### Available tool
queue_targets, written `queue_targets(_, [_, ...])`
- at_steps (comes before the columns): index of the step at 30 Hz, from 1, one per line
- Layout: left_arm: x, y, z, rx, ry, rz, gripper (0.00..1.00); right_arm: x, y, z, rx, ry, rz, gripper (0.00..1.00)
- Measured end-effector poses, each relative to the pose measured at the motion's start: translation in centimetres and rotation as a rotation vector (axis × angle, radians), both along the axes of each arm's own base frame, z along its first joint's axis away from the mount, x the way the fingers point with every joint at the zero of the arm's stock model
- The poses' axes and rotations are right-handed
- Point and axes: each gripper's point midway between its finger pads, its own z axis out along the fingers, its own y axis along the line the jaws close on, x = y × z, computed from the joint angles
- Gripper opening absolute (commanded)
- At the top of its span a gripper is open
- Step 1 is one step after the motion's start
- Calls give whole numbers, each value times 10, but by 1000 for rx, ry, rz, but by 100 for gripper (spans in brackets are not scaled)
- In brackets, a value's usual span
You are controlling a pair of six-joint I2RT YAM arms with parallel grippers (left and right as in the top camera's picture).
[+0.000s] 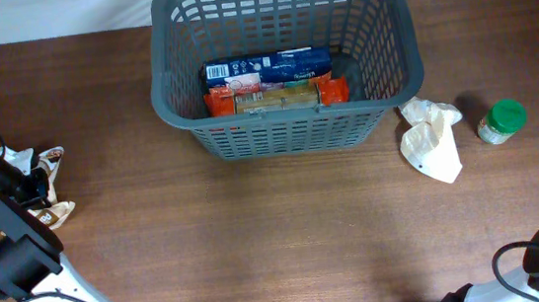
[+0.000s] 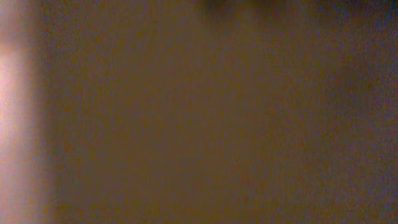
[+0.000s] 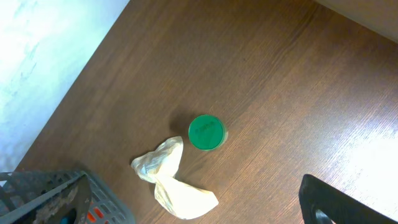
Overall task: Pack container
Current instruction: 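Grasp the clear snack bag with the left gripper and lift it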
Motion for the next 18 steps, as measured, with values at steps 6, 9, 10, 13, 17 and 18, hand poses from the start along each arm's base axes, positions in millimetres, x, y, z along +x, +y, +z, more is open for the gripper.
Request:
queue_targets(6, [-7, -7, 3, -42, 45, 6, 2, 0, 0, 0, 0, 0, 1, 99])
queue_targets(9, [-6, -15, 12, -105, 73, 8, 1, 0, 0, 0, 0, 0, 0, 99])
queue_targets(10, [-2, -16, 19, -110, 67, 5, 1, 0, 0, 0, 0, 0, 0, 99])
queue_targets(13, [21, -13, 52, -77, 1, -17, 2, 0, 0, 0, 0, 0, 0, 99])
queue_targets(17, [63, -13, 108, 11, -154, -69, 1, 0, 0, 0, 0, 0, 0, 99])
queue_targets(18, [75, -17, 124, 39, -201, -90, 1, 0, 0, 0, 0, 0, 0, 99])
